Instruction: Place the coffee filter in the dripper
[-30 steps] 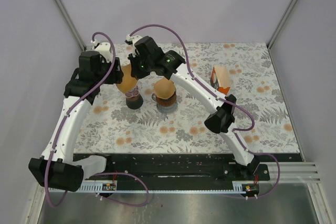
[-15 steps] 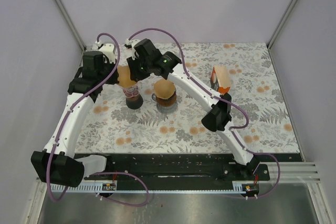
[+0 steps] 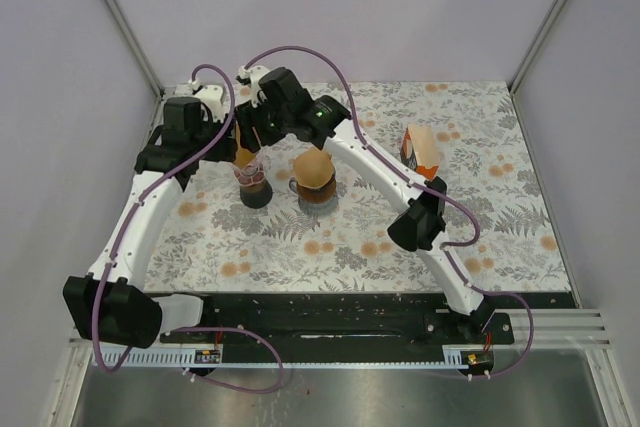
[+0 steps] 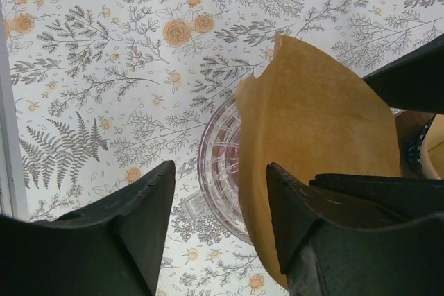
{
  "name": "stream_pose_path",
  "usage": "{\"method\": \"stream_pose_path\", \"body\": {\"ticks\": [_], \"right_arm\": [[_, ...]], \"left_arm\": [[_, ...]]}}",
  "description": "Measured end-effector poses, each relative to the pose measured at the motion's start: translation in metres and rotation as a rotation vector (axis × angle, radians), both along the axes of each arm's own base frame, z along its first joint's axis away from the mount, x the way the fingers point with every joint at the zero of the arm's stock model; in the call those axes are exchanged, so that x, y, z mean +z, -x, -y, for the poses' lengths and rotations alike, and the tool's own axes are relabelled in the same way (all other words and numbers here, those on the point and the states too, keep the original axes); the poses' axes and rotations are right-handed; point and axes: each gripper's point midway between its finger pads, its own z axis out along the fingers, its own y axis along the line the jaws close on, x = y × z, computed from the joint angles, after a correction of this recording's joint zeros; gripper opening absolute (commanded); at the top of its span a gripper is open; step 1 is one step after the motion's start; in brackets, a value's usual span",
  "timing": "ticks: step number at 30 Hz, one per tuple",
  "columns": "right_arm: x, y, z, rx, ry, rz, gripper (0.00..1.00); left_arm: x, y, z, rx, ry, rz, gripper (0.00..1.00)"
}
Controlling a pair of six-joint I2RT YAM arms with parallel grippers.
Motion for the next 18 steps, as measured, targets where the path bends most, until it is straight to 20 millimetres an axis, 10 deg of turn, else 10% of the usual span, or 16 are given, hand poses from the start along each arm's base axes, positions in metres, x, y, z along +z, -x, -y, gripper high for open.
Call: {"method": "stream_pose_path", "body": {"ticks": [14,18], "right_arm": [[0.055,0.003,0.011,0.007,-0.075,0.095,0.73],[0.065,0.001,0.025,-0.023,-0.071,0.111,0.73]], "left_arm": [[0.044,-0.002,0.0,-0.015,-0.005,0.101,0.77],[0.065,0.001,0.003,-0.039,0.003,0.141,0.55]]}}
